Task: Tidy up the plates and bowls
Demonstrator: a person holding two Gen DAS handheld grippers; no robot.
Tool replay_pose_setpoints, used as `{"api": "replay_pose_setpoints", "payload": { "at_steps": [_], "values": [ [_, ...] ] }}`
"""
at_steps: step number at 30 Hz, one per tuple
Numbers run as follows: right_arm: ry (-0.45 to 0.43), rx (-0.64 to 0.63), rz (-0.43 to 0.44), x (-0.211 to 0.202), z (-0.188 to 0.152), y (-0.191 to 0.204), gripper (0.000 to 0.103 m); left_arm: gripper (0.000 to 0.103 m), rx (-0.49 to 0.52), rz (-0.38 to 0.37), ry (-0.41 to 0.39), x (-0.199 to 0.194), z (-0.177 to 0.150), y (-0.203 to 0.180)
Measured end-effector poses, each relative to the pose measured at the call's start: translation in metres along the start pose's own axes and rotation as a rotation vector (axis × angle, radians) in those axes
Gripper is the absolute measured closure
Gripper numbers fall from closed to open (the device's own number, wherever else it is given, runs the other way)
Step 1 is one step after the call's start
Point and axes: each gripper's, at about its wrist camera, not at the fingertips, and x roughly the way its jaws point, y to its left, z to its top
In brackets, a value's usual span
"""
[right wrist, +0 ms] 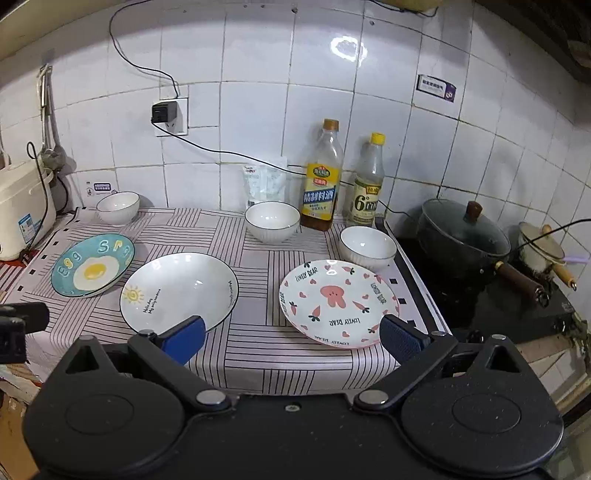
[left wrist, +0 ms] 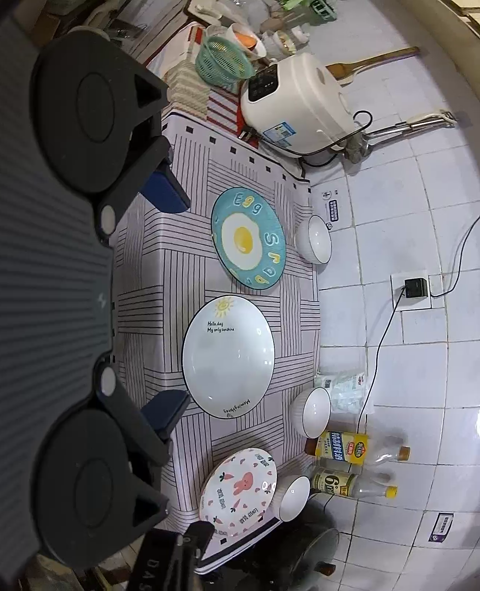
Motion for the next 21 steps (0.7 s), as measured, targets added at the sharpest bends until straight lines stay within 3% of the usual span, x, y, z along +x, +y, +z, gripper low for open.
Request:
{"api": "replay_pose_setpoints", "payload": {
  "at_steps": [21],
  "values": [
    [-0.025,0.008,0.034,-0.0002,-0.0021,-0.0004,0.001,0.0,-0.008,0.004,0.014,0.0052,-0.0016,0.0015]
  ]
}}
